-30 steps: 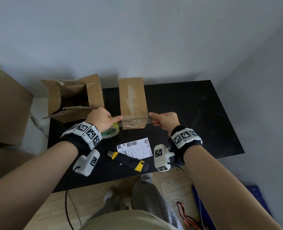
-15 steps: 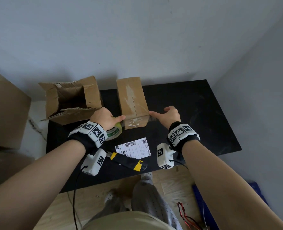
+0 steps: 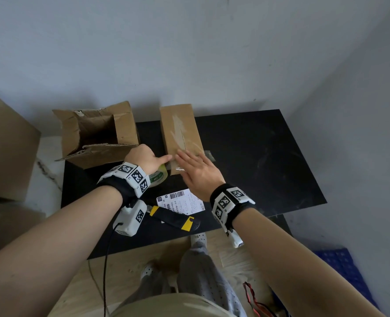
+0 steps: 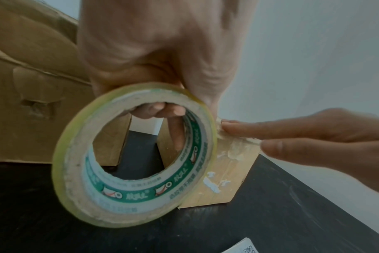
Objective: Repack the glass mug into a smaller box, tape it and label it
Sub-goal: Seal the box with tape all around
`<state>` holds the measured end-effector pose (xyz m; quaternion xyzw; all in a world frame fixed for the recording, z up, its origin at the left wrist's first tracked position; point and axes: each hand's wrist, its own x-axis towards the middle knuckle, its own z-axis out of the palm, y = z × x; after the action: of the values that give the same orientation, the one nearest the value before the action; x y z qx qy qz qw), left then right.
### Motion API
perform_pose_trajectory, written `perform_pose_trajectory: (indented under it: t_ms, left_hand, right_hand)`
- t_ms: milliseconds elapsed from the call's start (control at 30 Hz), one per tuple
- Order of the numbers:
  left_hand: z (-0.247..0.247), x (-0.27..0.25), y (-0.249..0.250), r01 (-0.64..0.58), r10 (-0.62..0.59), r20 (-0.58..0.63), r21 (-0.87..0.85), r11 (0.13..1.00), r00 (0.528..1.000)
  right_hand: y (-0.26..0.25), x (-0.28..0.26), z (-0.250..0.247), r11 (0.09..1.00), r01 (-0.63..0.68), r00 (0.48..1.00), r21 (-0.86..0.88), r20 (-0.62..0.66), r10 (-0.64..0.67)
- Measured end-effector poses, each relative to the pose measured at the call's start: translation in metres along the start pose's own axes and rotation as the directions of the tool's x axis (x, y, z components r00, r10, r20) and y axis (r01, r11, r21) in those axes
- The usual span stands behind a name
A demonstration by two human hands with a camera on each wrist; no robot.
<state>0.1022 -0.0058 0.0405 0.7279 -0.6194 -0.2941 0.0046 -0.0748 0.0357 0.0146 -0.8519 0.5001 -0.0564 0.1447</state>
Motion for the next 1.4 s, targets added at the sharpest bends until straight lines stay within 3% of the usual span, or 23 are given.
perform_pose_trajectory:
  t_ms: [133, 300, 400, 500, 600, 767, 900, 1033, 1400]
  left_hand:
    - [0.0, -0.002, 0.001, 0.005, -0.005, -0.014, -0.004, 1.0, 1.0]
    - [0.0, -0.001, 0.001, 0.001, -0.001, 0.0, -0.033, 0.999, 1.0]
    - [0.0, -0.003, -0.001, 0.013, -0.012, 0.023, -0.058, 0.998, 1.0]
    - [-0.001, -0.008, -0.005, 0.014, -0.009, 0.04, -0.126, 0.992, 0.999]
    - [-0.003, -0.012, -0.014, -0.022, 0.041, 0.068, -0.266, 0.964, 0.997]
    - [-0.007, -0.011, -0.033, -0.059, 0.104, 0.122, -0.326, 0.943, 0.987]
    - [-0.009, -0.014, -0.041, -0.11, 0.136, 0.067, -0.295, 0.949, 0.988]
    - [-0.004, -0.018, -0.048, -0.084, 0.087, 0.009, -0.181, 0.98, 0.996]
    - [-0.006, -0.018, -0.043, -0.171, 0.171, -0.01, -0.132, 0.976, 0.985]
  right_hand:
    - [0.013, -0.008, 0.0, 0.994, -0.109, 0.994, -0.013, -0.03, 0.108]
    - [0.029, -0.021, -0.008, 0.948, -0.318, 0.947, -0.028, 0.038, 0.318]
    - [0.015, -0.018, -0.006, 0.982, -0.188, 0.979, 0.03, -0.08, 0.19]
    - [-0.009, -0.005, 0.0, 0.999, -0.033, 0.999, 0.04, -0.016, 0.034]
    - [-0.02, 0.004, 0.009, 1.0, 0.029, 0.998, 0.001, 0.056, -0.029]
    - [-0.019, 0.007, 0.013, 0.999, 0.036, 0.997, -0.005, 0.066, -0.036]
    - [-0.022, 0.008, 0.011, 0.999, 0.053, 0.996, -0.006, 0.078, -0.053]
    - [-0.02, 0.009, 0.009, 0.999, 0.047, 0.994, -0.002, 0.098, -0.047]
    - [-0.029, 0.011, 0.0, 0.999, -0.04, 0.996, 0.011, 0.081, 0.039]
